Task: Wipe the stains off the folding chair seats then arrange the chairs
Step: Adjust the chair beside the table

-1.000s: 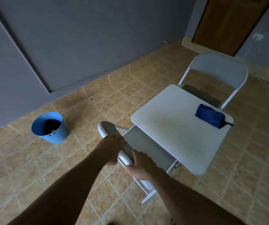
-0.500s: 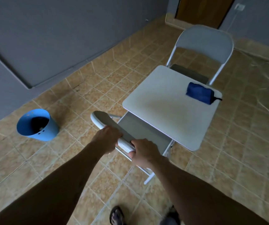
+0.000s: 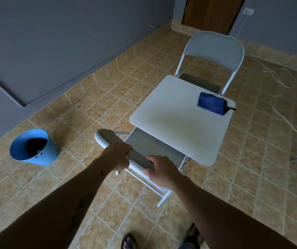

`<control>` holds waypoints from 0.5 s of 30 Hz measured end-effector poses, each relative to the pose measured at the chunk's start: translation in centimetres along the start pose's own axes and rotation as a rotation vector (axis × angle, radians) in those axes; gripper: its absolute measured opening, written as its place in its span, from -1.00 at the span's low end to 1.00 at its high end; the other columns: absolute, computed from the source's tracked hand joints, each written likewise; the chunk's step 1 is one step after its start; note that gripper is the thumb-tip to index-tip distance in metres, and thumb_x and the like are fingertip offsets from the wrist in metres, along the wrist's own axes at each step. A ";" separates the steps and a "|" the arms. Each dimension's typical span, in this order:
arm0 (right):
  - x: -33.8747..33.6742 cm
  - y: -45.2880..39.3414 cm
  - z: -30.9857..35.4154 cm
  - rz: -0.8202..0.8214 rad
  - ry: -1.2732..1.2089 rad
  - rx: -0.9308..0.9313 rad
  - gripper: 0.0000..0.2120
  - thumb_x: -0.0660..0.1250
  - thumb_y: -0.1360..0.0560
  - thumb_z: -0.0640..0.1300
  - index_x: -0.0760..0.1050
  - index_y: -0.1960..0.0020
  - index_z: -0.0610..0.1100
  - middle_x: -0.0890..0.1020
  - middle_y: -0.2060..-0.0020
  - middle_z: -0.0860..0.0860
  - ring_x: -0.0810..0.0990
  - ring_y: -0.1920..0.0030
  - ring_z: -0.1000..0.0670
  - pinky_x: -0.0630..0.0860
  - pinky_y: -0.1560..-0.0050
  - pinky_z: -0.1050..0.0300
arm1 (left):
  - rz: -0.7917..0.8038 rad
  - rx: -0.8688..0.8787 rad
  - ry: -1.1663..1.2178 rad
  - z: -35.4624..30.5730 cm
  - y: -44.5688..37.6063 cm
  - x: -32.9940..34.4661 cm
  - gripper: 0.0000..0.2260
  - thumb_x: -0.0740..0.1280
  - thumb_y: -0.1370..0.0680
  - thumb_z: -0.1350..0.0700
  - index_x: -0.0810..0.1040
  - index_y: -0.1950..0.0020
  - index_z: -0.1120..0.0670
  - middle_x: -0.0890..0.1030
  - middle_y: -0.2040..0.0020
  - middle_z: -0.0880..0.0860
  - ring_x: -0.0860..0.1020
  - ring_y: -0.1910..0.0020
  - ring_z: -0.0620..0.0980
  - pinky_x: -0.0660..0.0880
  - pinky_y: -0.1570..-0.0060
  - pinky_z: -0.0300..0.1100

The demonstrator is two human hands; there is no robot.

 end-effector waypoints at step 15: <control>-22.3 2.8 -14.3 -0.278 -0.134 0.022 -0.50 0.35 -0.53 0.04 0.39 -0.44 0.00 0.50 -0.36 0.02 0.47 -0.32 -0.01 0.38 -0.37 0.03 | -0.181 -0.084 0.641 -19.9 -7.6 -8.2 -0.79 0.31 -0.50 0.19 0.68 -0.04 0.01 0.69 0.07 0.09 0.67 0.20 0.02 0.49 0.40 -0.29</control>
Point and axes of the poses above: each hand's wrist, its own y-axis away from the middle knuckle, its own x-axis out of the palm, z = x × y, the point moved 2 cm from there along -y, towards the middle knuckle
